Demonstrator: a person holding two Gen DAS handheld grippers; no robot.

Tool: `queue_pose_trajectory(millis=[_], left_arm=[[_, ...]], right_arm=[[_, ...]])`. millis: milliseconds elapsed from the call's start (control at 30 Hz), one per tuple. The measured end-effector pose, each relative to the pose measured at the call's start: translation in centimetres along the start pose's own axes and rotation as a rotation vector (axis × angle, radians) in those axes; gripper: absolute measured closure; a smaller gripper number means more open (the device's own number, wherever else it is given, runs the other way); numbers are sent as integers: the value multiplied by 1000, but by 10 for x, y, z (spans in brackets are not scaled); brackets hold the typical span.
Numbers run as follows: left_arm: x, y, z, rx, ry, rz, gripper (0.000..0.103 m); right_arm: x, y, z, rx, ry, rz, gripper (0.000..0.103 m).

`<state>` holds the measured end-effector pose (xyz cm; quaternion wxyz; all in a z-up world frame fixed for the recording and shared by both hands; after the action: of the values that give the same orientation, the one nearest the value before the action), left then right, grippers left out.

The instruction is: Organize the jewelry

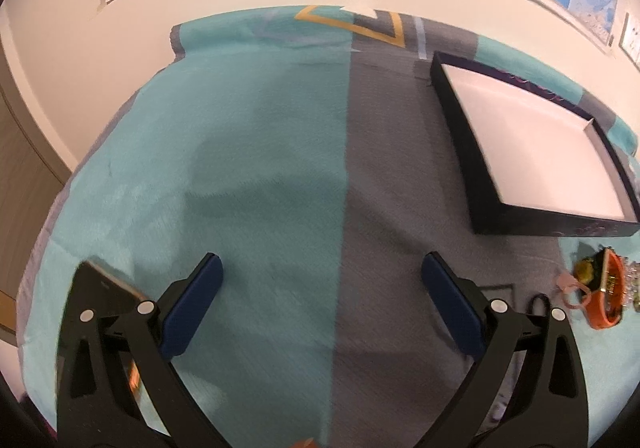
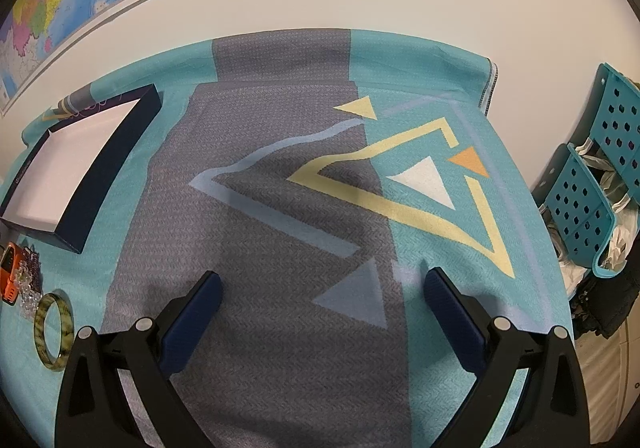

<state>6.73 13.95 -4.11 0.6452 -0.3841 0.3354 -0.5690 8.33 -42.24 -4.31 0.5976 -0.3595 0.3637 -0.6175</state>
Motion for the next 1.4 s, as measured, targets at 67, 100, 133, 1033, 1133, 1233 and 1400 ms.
queue_pose_trajectory(millis=[67, 100, 133, 1033, 1133, 1233, 1400], left_arm=[[3, -5, -4, 12, -8, -22, 6], [5, -7, -6, 13, -11, -35, 6], [8, -9, -6, 12, -13, -55, 6], [122, -66, -44, 159, 177, -90, 6], [121, -68, -45, 169, 171, -79, 6], [121, -69, -45, 169, 172, -77, 6], [121, -70, -48, 172, 174, -83, 6]], right_arm=[[1, 0, 0, 1, 7, -3, 5], [1, 0, 0, 0, 8, -3, 5], [2, 0, 0, 0, 11, -5, 5], [-252, -77, -52, 216, -231, 305, 6], [-249, -76, -56, 223, -230, 285, 6], [-248, -75, -56, 211, -224, 332, 6], [-252, -80, -58, 231, -236, 315, 6]])
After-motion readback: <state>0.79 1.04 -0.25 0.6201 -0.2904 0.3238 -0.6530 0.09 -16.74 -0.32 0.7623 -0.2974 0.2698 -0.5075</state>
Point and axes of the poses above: each gripper's, at about its wrist camera, not at the fingertips, and y roughly the way its jaws point, x to its right, z to its top, the point moved 1 cm from there along y, roughly the way its jaws point, and after that the axes turned 8 degrees about -x, right-handed, at the moved point
